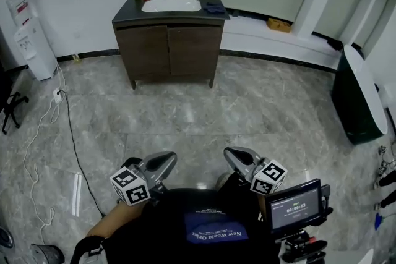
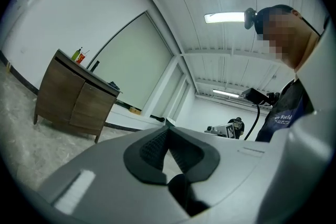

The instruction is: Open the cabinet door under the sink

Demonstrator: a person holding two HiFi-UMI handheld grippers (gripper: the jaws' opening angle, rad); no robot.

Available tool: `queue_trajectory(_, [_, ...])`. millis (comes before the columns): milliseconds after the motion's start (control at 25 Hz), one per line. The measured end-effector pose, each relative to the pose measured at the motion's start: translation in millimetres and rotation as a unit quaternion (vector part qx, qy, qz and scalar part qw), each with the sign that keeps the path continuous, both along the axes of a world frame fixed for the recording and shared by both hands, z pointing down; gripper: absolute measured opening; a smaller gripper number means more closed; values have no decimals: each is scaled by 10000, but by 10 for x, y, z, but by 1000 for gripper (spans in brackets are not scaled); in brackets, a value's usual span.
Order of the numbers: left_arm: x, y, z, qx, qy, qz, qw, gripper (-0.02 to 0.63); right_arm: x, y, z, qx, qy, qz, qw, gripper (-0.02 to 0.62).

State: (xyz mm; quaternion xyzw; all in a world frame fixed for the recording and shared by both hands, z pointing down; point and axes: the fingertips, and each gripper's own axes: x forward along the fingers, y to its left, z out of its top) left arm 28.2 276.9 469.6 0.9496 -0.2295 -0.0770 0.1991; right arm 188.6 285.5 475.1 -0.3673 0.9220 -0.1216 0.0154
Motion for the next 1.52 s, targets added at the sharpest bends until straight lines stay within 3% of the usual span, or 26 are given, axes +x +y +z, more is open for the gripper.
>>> queue_trajectory(160, [24,-260,-155,73,101,-70,9999,5,172,-310,-175,42,-40,183,9998,2])
queue_trajectory(320, [-142,-479,-146,63,103,-206,9997,6,-120,-603,-221,99,12,-81,9999,2])
queue_trajectory(760, [-1334,-1019,-119,-15,43,-1064,9943,5,-1245,-1418,-258,177,-21,-808,9966,2])
queue_trajectory(1000, [-1798,-1348,-108,-110,-104,-1152,9932,6,-1639,-1718,-219,215,-35,-873,9959,2])
queue_trajectory(1160, [-1639,-1740,-106,-30,-226,-812,9964,6,-1506,-1914,-189,249,-179,-593,9978,2])
queue_trajectory(1320, [-1138,-2033,-131,-115,-299,-352,9989,6,-1056,-2052,45,8,-233,-225,9995,2])
queue_trajectory(1520, [-737,-2355,-184,128,-380,39,9992,6,-645,-2332,15,9,-519,210,9984,2])
